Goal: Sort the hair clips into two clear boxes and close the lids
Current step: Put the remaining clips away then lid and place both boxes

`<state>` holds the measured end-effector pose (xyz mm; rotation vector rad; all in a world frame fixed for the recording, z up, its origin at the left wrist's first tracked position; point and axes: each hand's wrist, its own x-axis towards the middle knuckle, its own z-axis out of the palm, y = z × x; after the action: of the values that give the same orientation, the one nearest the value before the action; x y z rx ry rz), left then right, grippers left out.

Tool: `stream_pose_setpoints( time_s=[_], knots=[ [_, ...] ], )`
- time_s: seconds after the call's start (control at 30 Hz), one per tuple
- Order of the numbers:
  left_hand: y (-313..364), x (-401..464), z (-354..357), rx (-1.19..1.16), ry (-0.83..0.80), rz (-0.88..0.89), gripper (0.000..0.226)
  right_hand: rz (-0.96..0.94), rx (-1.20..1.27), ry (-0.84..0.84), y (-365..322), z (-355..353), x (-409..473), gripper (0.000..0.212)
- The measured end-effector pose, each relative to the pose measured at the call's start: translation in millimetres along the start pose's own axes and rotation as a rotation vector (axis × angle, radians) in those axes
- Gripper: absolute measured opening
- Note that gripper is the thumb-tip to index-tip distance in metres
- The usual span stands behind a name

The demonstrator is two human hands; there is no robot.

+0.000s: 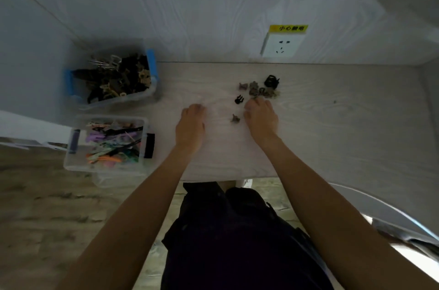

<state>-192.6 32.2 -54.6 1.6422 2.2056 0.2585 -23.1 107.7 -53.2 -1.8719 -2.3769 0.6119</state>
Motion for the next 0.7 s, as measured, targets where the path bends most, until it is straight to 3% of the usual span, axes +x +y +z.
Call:
stream_pose_setpoints(
  time_s=[0.1,0.17,0.3,0.43,0.53,0.7],
  knots=[
    [6,-6,-3,-0.122,0.042,-0.011,0.031,0.019,0.105,0.010,9,-9,5,0.019],
    [10,-17,-10,-0.209,0.087,-0.054,0.028,0.036,0.296,0.004,11,-17,-2,0.016],
    [10,-50,-49,-0.389,0.294,0.003,0.026,0.048,0.693,-0.102,-14,-36,-30,0.030],
    [-44,-90,-96,-0.191,0.486,0.058,0.022,-0.187,0.709,-0.199,-75,-33,-55,0.025],
    [-103,-103,-114,-0.037,0.465,0.040,0.019,-0.380,0.648,-0.191,-130,-27,-58,0.021],
    [-156,-108,-115,0.029,0.449,0.017,0.020,-0.620,0.425,-0.150,-209,-6,-53,0.022]
  ],
)
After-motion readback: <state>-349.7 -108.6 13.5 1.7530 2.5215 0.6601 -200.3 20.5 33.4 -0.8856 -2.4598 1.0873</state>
